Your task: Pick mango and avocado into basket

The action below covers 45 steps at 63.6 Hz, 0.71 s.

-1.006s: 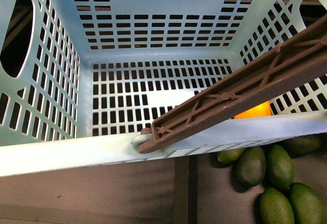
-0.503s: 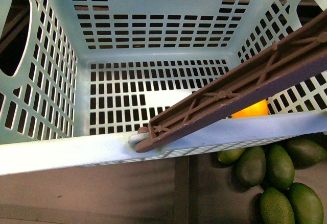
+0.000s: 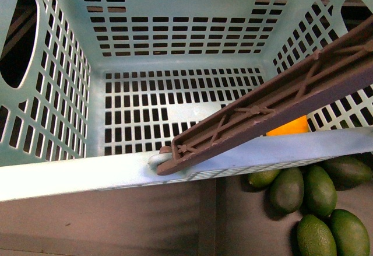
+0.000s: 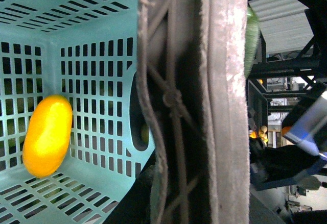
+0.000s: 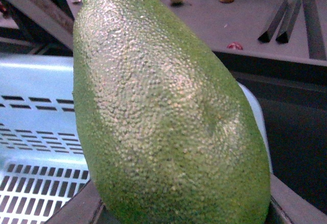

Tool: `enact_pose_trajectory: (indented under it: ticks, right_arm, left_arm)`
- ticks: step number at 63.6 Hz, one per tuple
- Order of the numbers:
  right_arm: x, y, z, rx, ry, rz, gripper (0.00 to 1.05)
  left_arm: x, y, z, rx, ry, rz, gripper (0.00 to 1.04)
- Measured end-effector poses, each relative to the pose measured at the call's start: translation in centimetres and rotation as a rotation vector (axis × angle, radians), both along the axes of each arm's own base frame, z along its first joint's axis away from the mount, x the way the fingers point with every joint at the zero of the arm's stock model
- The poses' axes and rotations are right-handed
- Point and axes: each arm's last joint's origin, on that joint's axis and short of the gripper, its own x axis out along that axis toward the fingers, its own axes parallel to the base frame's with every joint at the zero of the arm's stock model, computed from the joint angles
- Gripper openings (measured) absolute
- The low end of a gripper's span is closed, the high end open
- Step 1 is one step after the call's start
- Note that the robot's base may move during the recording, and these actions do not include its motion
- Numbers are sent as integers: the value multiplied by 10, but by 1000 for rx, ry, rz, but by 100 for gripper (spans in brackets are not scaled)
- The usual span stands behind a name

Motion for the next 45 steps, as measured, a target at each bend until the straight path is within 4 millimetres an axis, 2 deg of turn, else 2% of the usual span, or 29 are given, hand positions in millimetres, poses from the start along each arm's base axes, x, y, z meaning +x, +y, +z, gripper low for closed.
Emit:
enact_pose_trajectory:
  ticks: [3, 11, 24, 33, 35, 39, 45]
  right_arm:
    - [0, 4, -3, -6, 13, 5, 51]
    - [-1, 8, -5, -7, 24, -5, 69]
    - [-4, -1, 1, 21, 8, -68, 97]
    - [-15, -16, 20, 77, -57, -142, 96]
    - [-18, -22, 25, 75, -102, -183, 93]
    - [-34, -42, 31, 58, -255, -251, 80]
    - [-58, -55, 20, 37, -292, -274, 62]
  left_arm:
    - [0, 0, 0, 0, 0, 0, 14]
    - [0, 0, 0, 1, -1, 3, 14]
    - [0, 0, 0, 2, -2, 7, 14]
    - [0, 0, 0, 1, 0, 6, 14]
    - [0, 0, 0, 1, -1, 6, 14]
    - [0, 0, 0, 2, -1, 6, 14]
    - [1, 1, 0, 2, -1, 9, 14]
